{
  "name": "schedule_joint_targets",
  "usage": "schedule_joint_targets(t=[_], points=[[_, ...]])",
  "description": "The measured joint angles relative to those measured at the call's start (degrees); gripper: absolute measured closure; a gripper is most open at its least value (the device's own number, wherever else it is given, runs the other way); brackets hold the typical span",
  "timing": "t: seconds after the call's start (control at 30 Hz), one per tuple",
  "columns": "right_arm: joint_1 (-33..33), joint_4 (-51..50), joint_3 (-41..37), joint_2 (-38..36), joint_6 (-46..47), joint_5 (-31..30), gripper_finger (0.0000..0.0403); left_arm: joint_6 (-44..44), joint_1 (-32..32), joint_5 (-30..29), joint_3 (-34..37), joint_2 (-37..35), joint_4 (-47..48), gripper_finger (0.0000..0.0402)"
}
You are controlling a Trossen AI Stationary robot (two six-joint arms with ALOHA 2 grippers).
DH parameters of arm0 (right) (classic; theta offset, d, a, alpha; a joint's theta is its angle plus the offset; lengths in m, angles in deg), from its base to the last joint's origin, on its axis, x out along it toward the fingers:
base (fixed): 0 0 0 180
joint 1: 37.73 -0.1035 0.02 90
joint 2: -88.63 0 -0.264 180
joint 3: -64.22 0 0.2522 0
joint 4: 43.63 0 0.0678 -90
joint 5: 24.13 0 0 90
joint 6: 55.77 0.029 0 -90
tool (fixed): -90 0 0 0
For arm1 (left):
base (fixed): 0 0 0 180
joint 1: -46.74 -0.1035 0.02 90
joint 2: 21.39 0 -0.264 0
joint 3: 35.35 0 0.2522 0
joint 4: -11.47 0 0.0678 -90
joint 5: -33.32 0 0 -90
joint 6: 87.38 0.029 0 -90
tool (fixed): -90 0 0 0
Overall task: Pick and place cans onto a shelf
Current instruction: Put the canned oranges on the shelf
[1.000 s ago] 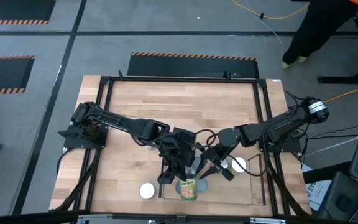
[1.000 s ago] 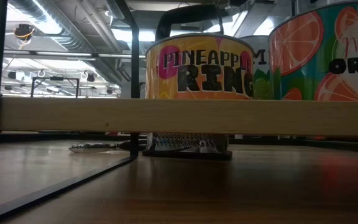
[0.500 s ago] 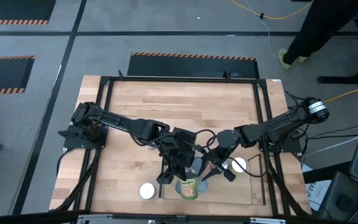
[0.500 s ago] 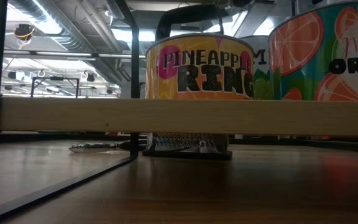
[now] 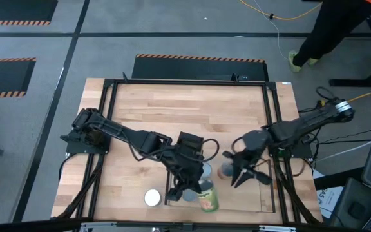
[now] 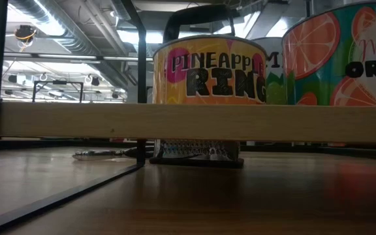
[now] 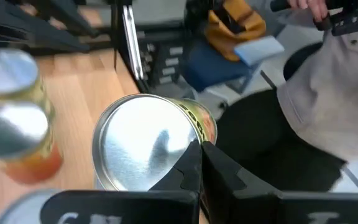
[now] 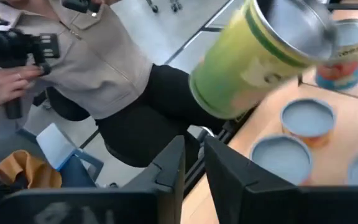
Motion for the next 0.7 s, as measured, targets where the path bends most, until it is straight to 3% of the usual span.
schedule_joint_targets(t=[0.2,0.33,0.7], points=[[-2.01,-10.54,0.00,-10.41,1.02,-8.94,0.0350,0.38,1.26,-6.33,0.00,0.01,-6.27,0.0401],[-2.40,-15.32,0.00,-15.54,1.14,-13.08,0.0351,2.89,1.28,-7.38,0.00,0.01,-10.68,0.0401],[-2.38,-22.93,0.00,-22.33,0.68,-20.24,0.0351,2.99,1.33,-12.09,0.01,1.28,-13.81,0.0401]])
